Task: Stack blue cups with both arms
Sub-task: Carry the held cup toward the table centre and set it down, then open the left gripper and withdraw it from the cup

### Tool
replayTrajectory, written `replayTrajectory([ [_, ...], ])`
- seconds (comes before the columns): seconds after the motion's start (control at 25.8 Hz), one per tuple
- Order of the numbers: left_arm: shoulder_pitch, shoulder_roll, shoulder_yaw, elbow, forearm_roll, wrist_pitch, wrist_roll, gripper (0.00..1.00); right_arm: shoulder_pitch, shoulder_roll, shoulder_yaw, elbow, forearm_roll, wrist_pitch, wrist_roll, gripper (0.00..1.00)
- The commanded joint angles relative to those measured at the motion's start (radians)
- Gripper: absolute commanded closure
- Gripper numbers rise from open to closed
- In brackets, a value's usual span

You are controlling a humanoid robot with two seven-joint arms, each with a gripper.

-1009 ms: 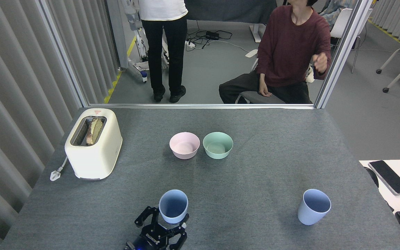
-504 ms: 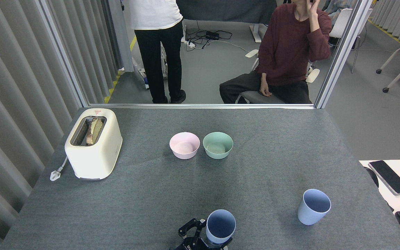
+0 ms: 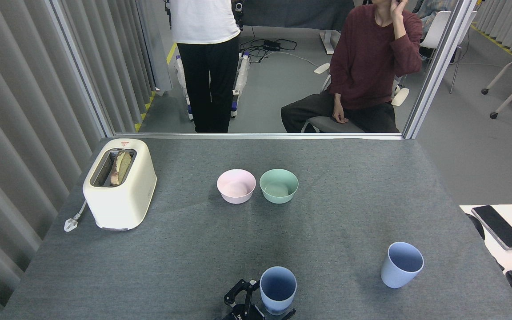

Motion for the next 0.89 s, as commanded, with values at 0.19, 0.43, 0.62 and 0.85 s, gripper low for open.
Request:
replayTrajectory([
  [0.19,0.037,0.064,0.017,-0.019,0.011,0.0,0.046,0.0,-0.003,0.002,0.0,0.0,0.0,0.0,0.001,0.0],
  [0.43,0.111,0.148,0.074,-0.121,0.014,-0.003,0.051,0.0,-0.026,0.005,0.002,0.0,0.005,0.0,0.003,0.0],
  [0.62,0.161,0.23,0.186,-0.164,0.074,-0.003,0.049,0.0,-0.029,0.006,0.002,0.0,0.006,0.0,0.003,0.0],
  [0.85,0.192,0.334,0.465,-0.126,0.39,0.015,-0.028,0.01,-0.031,0.008,0.002,0.0,0.005,-0.003,0.008,0.0],
])
